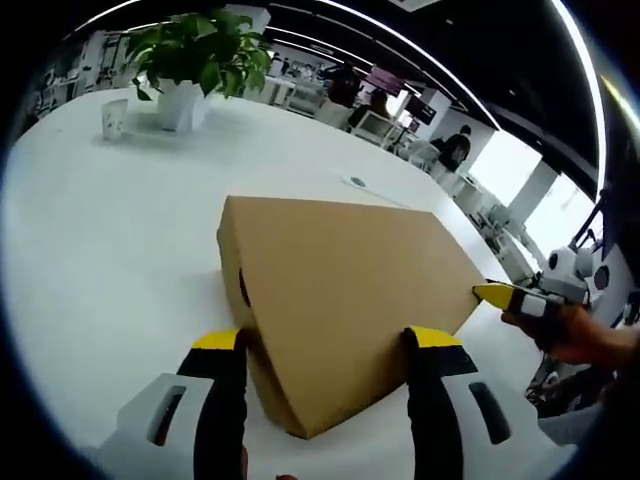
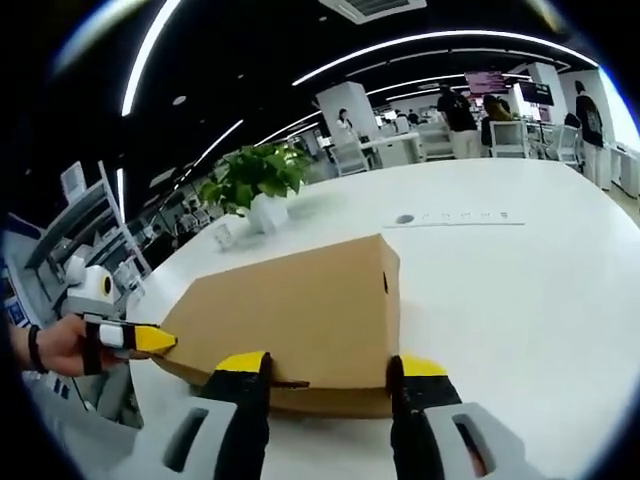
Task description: Operate the shoe box by opening the lid, removing the specified soft item, and placing it in the target area until the item is outside and the box remains undamaged.
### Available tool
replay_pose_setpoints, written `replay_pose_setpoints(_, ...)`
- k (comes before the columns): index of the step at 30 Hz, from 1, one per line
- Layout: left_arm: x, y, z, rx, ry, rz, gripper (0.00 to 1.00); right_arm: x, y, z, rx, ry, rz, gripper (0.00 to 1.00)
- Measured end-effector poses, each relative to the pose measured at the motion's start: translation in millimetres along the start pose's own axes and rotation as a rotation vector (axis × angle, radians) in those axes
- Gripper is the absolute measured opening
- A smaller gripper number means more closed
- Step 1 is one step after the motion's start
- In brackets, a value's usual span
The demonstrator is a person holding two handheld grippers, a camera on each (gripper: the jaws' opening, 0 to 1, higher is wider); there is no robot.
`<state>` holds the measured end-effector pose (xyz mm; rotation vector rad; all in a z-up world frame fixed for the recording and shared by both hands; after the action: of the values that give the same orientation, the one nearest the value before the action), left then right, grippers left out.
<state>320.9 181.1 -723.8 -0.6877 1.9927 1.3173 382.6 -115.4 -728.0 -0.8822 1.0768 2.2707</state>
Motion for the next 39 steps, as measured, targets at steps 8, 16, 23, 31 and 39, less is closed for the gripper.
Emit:
replay_pose_setpoints(8,2.4,6.7,4.2,0.027,-0.019,0.004,0.65,6.0,3.8,2.4,-0.025,0.017,0.019,0.45)
replay_pose_setpoints(16,0.6,15.0,7.6,0.079,-0.136,0.024,0.64,10.3,10.5,10.5,-0.082,0.204,0.071,0.57)
replay_pose_setpoints(23,-3.8,23.1,6.0,0.096,-0.269,0.038,0.61,10.9,11.3,10.6,-0.091,0.299,0.102,0.58)
replay_pose_setpoints(31,-2.2,27.3,7.3,0.113,-0.326,0.042,0.67,6.9,14.2,8.9,-0.079,0.352,0.102,0.53)
replay_pose_setpoints(39,2.0,26.9,3.1,0.136,-0.391,0.049,0.7,10.5,12.2,8.7,-0.079,0.353,0.134,0.54)
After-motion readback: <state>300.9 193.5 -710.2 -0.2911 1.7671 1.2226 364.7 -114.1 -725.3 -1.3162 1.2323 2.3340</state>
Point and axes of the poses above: the point that each gripper's makers call its tool centre point, and the gripper's own axes: y roughly backward along the fingers, z roughly to its left, x roughly out of its underside, the point moved 9 cm from there along y, roughly backward along the fingers, and after that the axes turned 11 degrees about -y, right-handed, at the moved point
